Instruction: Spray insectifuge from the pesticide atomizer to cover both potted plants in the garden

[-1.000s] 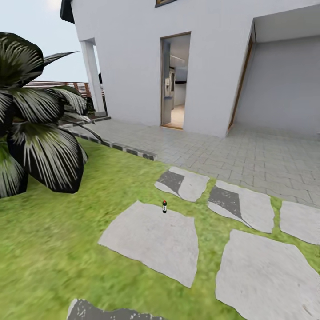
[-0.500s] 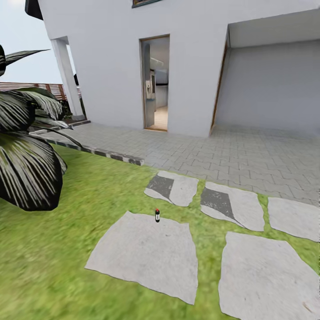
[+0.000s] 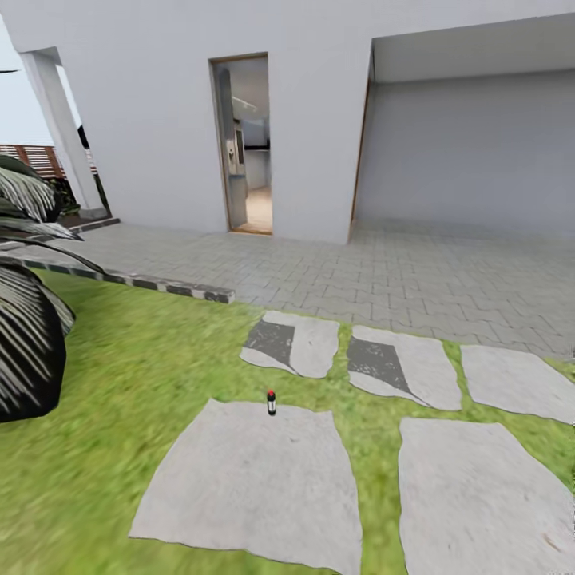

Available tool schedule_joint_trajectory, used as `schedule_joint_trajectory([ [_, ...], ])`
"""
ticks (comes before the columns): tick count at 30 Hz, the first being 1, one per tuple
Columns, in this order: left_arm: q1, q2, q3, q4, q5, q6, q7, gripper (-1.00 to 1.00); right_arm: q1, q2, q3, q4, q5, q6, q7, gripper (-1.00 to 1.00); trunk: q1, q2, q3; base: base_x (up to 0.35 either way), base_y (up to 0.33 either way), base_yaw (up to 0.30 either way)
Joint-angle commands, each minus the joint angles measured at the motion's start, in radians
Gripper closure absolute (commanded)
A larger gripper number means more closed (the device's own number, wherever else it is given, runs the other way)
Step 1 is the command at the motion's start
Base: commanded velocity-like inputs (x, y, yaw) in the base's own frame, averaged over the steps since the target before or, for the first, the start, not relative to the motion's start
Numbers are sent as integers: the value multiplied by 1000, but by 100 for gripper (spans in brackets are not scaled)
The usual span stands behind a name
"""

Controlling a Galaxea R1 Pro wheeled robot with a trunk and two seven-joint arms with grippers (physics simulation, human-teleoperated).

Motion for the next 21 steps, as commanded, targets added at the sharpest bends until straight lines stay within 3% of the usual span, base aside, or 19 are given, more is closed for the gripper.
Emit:
schedule_joint_trajectory([
  [1,-1,0,-1,1,7,-3,-1,-100,-1,0,0,1,1,-3,0,-100,0,0,-1,256,248,-262],
  [21,-1,0,-1,1,7,-3,-1,-100,-1,0,0,1,0,-3,1,-100,0,0,-1,242,248,-262],
])
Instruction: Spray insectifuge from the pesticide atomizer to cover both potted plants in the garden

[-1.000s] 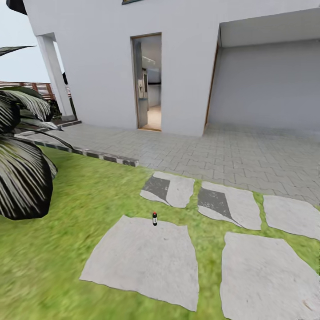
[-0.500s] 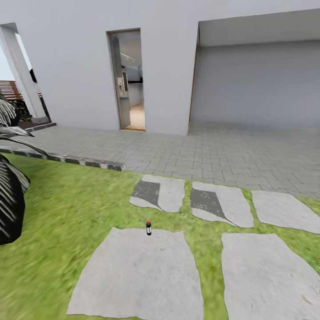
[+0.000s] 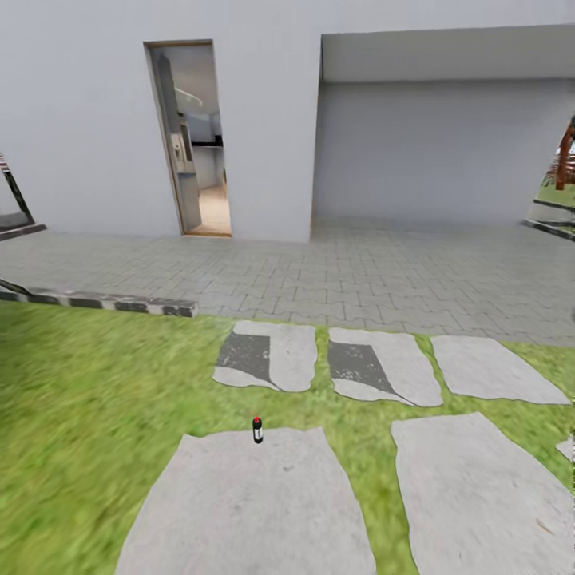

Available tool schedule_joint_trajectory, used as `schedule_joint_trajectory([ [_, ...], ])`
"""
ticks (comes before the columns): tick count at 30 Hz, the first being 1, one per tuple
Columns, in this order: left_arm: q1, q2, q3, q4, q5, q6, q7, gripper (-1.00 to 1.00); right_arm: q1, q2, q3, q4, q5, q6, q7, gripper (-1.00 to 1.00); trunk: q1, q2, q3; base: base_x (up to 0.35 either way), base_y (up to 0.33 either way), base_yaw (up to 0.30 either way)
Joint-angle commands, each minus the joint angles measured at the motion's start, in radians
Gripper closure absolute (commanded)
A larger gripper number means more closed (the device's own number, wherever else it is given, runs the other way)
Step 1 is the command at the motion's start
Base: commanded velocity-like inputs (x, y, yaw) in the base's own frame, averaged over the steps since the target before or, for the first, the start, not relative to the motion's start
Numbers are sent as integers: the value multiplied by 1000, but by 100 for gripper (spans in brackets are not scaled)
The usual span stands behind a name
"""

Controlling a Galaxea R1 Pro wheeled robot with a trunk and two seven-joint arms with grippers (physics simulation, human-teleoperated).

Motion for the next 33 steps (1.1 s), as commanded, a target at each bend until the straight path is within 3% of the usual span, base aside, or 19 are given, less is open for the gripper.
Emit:
schedule_joint_trajectory([
  [1,0,0,-1,1,7,-3,-1,-100,-1,0,0,1,0,-3,0,-100,0,0,-1,212,249,-262],
  [17,0,0,-1,1,7,-3,-1,-100,-1,0,0,1,0,-3,0,-100,0,0,-1,129,285,-262],
  [33,-1,0,-1,1,7,-3,-1,-100,-1,0,0,1,1,-3,0,-100,0,0,-1,9,303,-244],
])
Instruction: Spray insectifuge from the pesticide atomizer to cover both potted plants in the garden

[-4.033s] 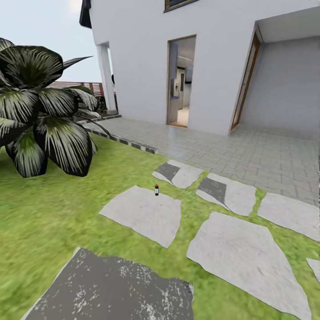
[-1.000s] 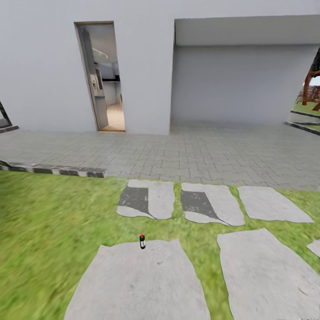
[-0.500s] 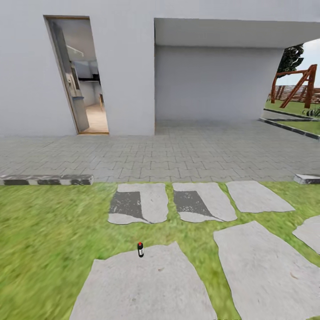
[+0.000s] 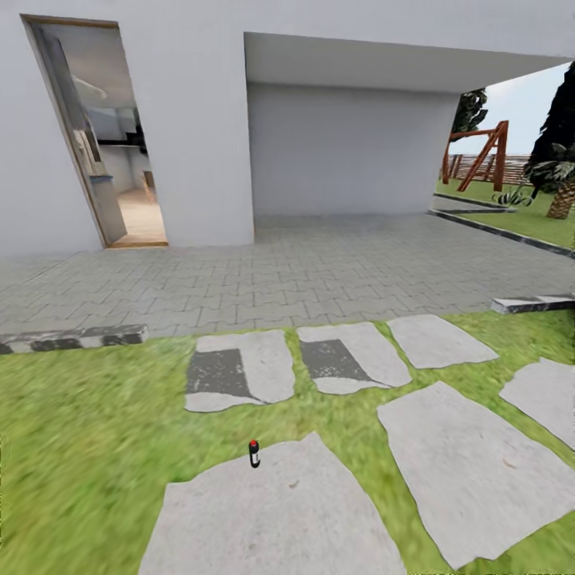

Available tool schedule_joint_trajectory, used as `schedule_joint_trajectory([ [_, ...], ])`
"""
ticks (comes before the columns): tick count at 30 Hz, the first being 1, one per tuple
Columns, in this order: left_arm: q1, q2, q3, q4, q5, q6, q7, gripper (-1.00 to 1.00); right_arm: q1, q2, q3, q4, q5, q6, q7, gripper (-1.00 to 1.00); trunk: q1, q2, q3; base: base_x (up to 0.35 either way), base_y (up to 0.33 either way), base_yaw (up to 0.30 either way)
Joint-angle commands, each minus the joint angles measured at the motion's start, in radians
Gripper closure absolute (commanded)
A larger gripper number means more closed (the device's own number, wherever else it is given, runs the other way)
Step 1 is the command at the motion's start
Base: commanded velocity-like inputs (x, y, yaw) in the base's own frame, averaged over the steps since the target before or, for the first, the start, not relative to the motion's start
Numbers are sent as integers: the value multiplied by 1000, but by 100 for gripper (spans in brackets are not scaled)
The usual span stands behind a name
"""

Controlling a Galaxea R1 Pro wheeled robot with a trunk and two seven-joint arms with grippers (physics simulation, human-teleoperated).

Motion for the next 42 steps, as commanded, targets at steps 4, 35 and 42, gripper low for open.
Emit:
schedule_joint_trajectory([
  [4,0,0,-1,1,7,-3,-1,-100,0,0,1,1,1,-4,0,-100,0,0,-1,0,303,-26],
  [35,0,0,-1,1,9,-3,-1,-100,0,3,2,-1,-1,-3,3,-100,0,0,3,0,304,-79],
  [42,0,0,-1,1,9,-3,-1,-100,0,3,2,-1,-1,-3,3,-100,0,0,4,0,303,-261],
])
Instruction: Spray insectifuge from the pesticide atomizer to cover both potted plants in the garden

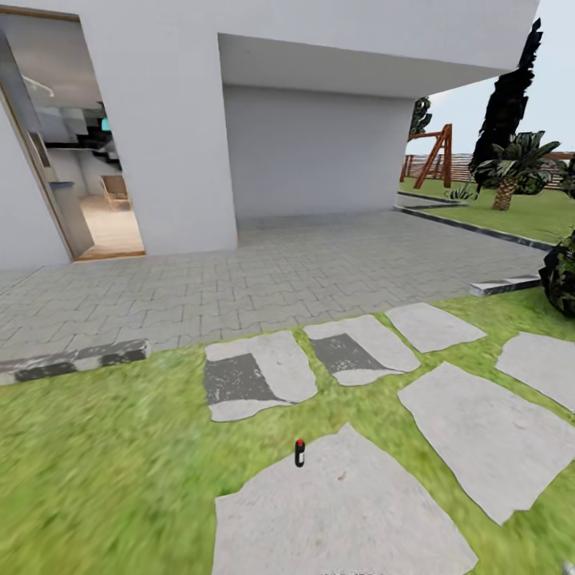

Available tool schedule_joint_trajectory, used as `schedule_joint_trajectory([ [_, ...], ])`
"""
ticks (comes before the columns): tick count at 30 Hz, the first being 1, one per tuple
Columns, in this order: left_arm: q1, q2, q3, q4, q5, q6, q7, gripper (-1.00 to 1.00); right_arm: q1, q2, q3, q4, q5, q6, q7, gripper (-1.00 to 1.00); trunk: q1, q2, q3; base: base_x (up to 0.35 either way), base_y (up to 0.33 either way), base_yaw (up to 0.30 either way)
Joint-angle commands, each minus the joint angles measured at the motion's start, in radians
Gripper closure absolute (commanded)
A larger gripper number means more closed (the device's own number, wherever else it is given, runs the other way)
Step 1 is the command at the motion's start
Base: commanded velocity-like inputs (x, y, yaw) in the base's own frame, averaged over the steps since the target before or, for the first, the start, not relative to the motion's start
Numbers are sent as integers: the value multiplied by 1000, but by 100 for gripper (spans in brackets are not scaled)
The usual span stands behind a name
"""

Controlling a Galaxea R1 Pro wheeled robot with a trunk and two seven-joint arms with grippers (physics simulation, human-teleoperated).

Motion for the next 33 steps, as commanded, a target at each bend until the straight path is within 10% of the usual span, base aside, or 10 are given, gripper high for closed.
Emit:
schedule_joint_trajectory([
  [1,-1,0,-1,1,7,-3,-1,-100,-1,0,0,0,0,-3,0,-100,0,0,-1,0,304,-263],
  [33,-1,0,-1,1,6,-3,-1,-100,-1,0,0,0,-1,-3,0,-100,0,0,-1,0,142,-251],
])
